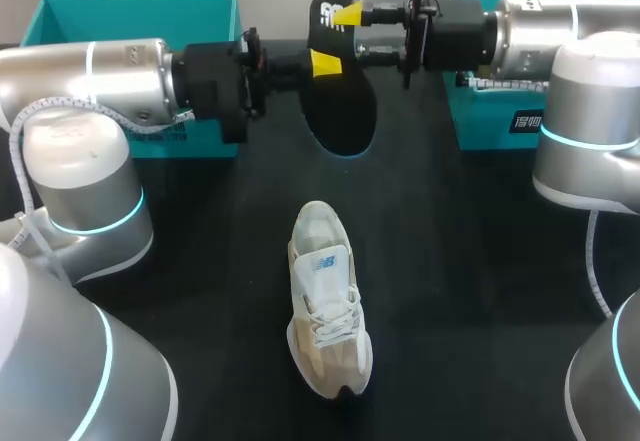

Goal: Take the shoe out of the shoebox, open the shoe tongue, remove and reinsert the insole, then place the shoe into the shoebox

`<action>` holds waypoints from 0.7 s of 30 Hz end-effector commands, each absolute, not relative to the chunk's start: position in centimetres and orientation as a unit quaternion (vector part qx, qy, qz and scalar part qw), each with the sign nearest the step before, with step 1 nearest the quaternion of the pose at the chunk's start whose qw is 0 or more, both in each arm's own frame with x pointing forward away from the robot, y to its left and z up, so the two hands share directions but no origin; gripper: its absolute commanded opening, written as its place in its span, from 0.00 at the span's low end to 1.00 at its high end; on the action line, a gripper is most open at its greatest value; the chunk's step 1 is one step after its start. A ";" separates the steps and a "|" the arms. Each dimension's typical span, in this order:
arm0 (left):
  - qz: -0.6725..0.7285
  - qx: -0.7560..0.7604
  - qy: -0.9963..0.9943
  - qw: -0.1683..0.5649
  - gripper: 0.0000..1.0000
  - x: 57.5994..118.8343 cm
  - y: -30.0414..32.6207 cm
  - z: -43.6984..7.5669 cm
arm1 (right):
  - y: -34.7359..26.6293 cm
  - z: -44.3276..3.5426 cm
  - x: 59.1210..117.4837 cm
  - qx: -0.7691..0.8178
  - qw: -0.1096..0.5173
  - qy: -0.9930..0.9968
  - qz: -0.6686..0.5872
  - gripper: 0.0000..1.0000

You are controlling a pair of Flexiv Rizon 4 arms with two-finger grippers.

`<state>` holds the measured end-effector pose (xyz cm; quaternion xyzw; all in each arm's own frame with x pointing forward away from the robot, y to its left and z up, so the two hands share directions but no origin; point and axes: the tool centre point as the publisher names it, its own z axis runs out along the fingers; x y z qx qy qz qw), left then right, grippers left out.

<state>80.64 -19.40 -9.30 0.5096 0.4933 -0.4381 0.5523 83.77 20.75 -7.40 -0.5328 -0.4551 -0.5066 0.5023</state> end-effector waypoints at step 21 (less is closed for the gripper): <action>-0.533 0.405 0.640 0.378 0.00 77.7 -13.1 -11.3 | 18.8 -8.0 81.1 -0.552 0.490 -0.449 -0.504 1.00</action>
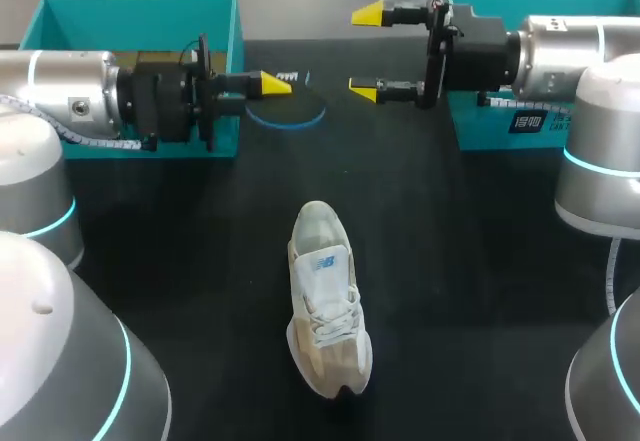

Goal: Take the shoe out of the shoebox, open the shoe tongue, remove and reinsert the insole, then place the shoe into the shoebox

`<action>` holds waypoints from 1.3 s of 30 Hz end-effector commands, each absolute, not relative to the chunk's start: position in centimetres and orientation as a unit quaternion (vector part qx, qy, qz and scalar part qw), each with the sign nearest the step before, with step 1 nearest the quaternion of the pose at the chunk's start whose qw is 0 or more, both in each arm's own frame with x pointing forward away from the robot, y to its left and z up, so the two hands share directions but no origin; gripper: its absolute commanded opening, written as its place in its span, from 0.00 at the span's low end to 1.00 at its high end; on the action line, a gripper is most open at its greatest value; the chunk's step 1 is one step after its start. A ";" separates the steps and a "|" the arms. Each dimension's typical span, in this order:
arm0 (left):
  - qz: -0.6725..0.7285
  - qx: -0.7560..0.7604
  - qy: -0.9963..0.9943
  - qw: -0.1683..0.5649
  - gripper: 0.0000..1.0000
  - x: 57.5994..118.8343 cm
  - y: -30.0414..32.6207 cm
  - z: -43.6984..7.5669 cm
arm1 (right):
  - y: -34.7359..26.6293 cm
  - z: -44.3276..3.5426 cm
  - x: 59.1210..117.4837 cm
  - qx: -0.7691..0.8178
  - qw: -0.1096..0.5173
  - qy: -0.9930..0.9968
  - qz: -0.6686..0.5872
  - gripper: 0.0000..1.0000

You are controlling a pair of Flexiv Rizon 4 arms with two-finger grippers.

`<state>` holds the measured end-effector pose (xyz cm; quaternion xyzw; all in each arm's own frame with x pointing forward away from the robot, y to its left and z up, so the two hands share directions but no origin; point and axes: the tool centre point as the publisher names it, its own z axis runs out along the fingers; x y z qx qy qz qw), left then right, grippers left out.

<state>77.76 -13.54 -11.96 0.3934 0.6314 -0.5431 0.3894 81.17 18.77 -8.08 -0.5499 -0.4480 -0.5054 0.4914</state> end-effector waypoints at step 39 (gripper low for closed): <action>-0.705 -0.143 0.654 -0.235 0.00 78.5 -11.6 -11.6 | 18.8 -8.0 81.1 -0.552 0.490 -0.449 -0.504 1.00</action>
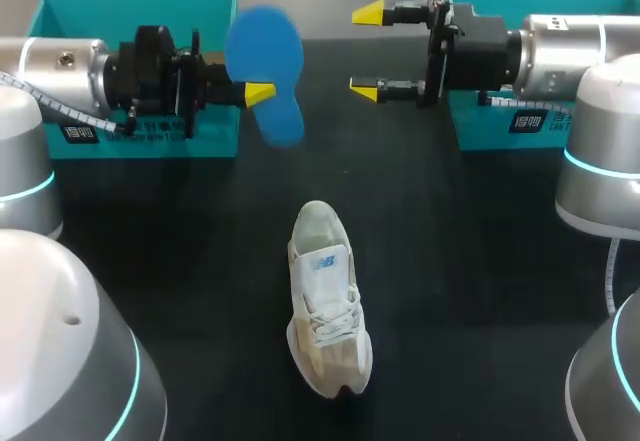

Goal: Take the shoe out of the shoebox, open the shoe tongue, remove and reinsert the insole, then place the shoe into the shoebox

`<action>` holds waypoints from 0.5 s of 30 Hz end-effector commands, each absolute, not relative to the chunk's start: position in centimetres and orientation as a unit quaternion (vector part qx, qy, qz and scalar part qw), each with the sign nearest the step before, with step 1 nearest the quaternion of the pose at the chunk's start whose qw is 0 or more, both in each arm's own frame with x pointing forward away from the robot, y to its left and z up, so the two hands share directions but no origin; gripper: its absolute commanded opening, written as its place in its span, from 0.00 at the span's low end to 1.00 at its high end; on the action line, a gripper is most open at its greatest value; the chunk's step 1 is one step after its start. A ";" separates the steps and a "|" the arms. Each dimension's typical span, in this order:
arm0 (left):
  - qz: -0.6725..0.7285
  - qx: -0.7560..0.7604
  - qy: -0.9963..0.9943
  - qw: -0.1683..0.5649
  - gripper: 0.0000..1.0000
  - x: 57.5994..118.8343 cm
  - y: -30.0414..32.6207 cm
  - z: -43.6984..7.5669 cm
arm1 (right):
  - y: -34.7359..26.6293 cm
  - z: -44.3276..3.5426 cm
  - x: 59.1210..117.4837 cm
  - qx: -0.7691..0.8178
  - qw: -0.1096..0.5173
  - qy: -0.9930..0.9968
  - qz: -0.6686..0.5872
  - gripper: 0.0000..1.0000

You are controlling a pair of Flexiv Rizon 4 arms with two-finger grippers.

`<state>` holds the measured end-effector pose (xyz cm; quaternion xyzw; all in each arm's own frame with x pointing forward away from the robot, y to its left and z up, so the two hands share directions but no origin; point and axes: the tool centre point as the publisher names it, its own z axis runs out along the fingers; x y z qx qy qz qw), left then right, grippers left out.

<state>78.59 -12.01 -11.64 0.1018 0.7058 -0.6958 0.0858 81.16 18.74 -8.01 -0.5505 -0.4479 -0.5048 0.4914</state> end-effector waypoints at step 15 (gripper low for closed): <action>-0.668 -0.175 0.614 -0.383 0.00 79.0 -11.3 -11.7 | 18.8 -8.0 81.1 -0.552 0.490 -0.449 -0.504 1.00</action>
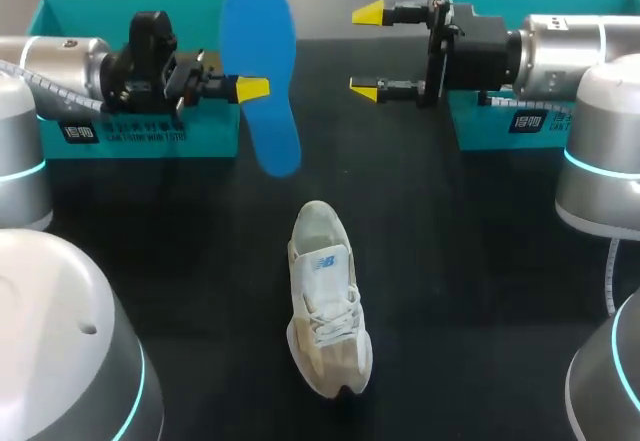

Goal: Take the shoe out of the shoebox, open the shoe tongue, remove and reinsert the insole, then place the shoe into the shoebox

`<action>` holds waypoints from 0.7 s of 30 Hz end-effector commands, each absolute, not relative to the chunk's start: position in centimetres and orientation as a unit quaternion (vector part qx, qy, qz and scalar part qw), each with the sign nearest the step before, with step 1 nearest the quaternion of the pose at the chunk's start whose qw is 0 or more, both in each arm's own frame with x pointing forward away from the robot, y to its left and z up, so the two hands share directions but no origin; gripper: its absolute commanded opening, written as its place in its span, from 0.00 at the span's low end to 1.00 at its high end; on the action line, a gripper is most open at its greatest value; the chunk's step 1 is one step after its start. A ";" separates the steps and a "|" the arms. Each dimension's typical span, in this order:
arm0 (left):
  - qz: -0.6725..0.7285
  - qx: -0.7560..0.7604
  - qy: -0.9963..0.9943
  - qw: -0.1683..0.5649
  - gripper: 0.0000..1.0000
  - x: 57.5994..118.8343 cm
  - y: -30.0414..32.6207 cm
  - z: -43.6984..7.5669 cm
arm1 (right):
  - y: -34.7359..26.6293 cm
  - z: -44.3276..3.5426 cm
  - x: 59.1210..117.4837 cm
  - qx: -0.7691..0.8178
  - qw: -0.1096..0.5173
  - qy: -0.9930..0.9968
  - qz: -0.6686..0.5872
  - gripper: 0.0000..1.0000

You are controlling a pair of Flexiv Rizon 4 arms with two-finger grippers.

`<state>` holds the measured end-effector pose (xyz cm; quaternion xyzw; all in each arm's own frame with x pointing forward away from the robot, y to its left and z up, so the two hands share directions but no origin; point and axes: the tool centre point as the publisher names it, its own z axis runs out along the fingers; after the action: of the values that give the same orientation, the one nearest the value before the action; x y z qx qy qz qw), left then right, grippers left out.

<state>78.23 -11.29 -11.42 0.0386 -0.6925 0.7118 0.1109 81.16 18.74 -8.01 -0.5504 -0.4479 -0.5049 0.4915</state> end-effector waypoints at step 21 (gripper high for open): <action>0.566 0.366 -0.505 0.540 0.00 77.6 -11.6 -14.0 | 18.8 -8.0 81.1 -0.552 0.490 -0.449 -0.504 1.00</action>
<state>77.60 -11.69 -13.60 0.2329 -0.5975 0.6532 0.4025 81.16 18.74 -8.01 -0.5503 -0.4478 -0.5051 0.4915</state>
